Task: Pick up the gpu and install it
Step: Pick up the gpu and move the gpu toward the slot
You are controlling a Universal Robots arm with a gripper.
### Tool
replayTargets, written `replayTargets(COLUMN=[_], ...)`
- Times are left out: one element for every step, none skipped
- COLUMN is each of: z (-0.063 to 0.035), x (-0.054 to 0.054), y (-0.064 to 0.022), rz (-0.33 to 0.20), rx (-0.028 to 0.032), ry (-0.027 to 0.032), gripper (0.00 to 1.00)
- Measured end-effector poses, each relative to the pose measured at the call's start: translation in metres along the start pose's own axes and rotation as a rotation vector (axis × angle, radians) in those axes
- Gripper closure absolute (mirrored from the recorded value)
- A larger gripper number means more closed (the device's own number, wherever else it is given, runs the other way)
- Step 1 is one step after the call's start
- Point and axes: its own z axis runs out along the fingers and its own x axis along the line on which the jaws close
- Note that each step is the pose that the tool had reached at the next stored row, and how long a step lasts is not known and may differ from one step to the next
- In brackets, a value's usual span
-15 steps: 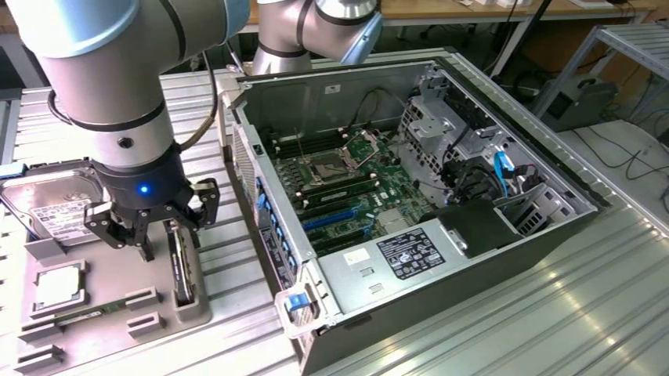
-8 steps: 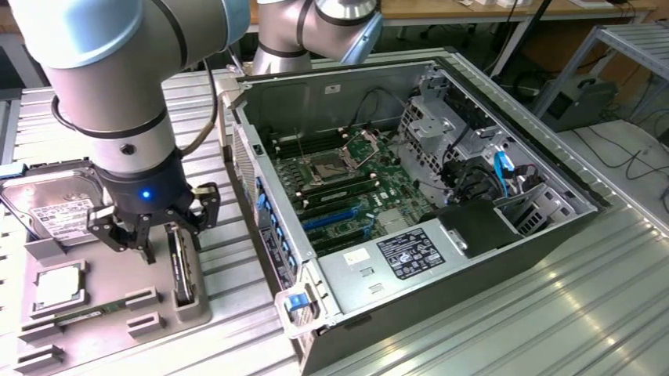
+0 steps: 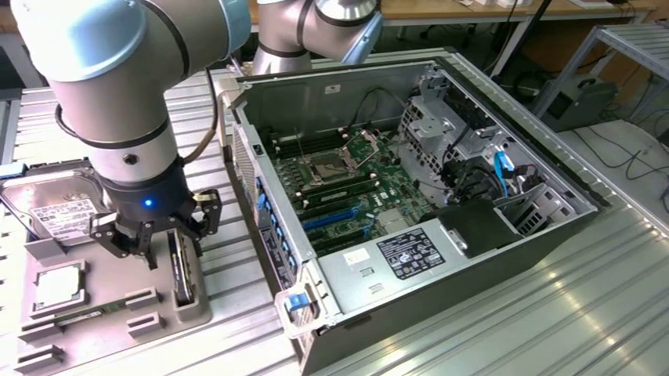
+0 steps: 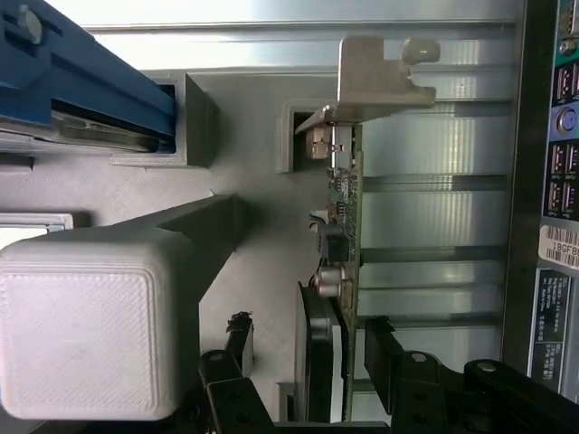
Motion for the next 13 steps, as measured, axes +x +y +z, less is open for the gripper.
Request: replayTargets(z=[0.0006,0.0011,0.0017,0.003,0.0031,0.0031,0.0032,0.0032,0.0032,0.0032,0.0032,0.0032,0.0032], x=[0.0,0.0,0.0,0.0,0.0,0.0,0.0,0.0,0.0,0.0,0.0,0.0,0.0], y=[-0.0015,-0.0019,-0.0019,-0.0019,-0.0019,-0.0019,-0.0019,-0.0019,-0.0019,-0.0019,-0.0019,-0.0019,-0.0019], rz=[0.001,0.001,0.002,0.002,0.002,0.002,0.002,0.002,0.002,0.002,0.002,0.002,0.002], rx=[0.0001,0.0,-0.0001,0.0001,0.0002,0.0002,0.0002,0.0001,0.0,0.0001,0.0,0.0,0.0001], ry=[0.0002,0.0,0.0,0.0002,0.0004,0.0004,0.0003,0.0003,0.0002,0.0002,0.0002,0.0002,0.0002], gripper=[0.38,0.38,0.38,0.38,0.38,0.38,0.38,0.38,0.38,0.38,0.38,0.38,0.38])
